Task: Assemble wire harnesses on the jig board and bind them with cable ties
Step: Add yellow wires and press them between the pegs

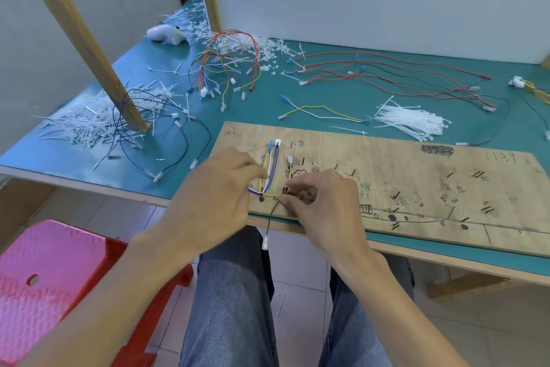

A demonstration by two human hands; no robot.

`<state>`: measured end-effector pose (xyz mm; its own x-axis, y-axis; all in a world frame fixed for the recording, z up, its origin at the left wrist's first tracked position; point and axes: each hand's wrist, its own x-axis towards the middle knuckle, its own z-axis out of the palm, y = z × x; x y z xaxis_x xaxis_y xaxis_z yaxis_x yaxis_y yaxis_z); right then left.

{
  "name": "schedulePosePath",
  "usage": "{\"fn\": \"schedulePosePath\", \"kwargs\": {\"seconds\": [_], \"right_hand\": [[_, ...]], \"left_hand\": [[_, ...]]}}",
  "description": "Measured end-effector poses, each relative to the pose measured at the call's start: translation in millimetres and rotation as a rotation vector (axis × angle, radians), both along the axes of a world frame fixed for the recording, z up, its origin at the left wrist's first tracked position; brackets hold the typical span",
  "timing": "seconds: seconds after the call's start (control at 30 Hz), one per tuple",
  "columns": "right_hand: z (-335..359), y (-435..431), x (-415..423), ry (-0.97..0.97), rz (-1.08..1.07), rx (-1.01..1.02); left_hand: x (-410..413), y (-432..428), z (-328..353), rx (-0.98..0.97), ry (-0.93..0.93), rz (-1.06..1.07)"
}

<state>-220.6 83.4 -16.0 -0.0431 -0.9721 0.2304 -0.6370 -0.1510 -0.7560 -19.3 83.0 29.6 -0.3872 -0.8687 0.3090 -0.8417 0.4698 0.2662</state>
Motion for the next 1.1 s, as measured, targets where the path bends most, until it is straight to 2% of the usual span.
{"fn": "schedulePosePath", "kwargs": {"seconds": [0.23, 0.53, 0.67, 0.93, 1.0, 1.1], "right_hand": [[-2, -7, -5, 0.085, 0.069, -0.027], [-3, -12, -4, 0.069, 0.096, -0.036], [-1, -15, -7, 0.136, 0.128, -0.005], [7, -24, -10, 0.377, 0.245, -0.025], [11, -21, -19, 0.296, 0.264, -0.067], [21, -27, -50, -0.01, 0.157, -0.051]], "left_hand": [[-5, 11, -15, 0.055, -0.002, 0.022], [-3, 19, -27, -0.032, 0.004, 0.022], [1, 18, -30, -0.053, -0.062, -0.022], [-10, 23, -18, -0.102, -0.077, 0.042], [-7, 22, -16, -0.088, -0.085, 0.024], [-1, 13, -22, -0.02, -0.046, -0.004]]}}
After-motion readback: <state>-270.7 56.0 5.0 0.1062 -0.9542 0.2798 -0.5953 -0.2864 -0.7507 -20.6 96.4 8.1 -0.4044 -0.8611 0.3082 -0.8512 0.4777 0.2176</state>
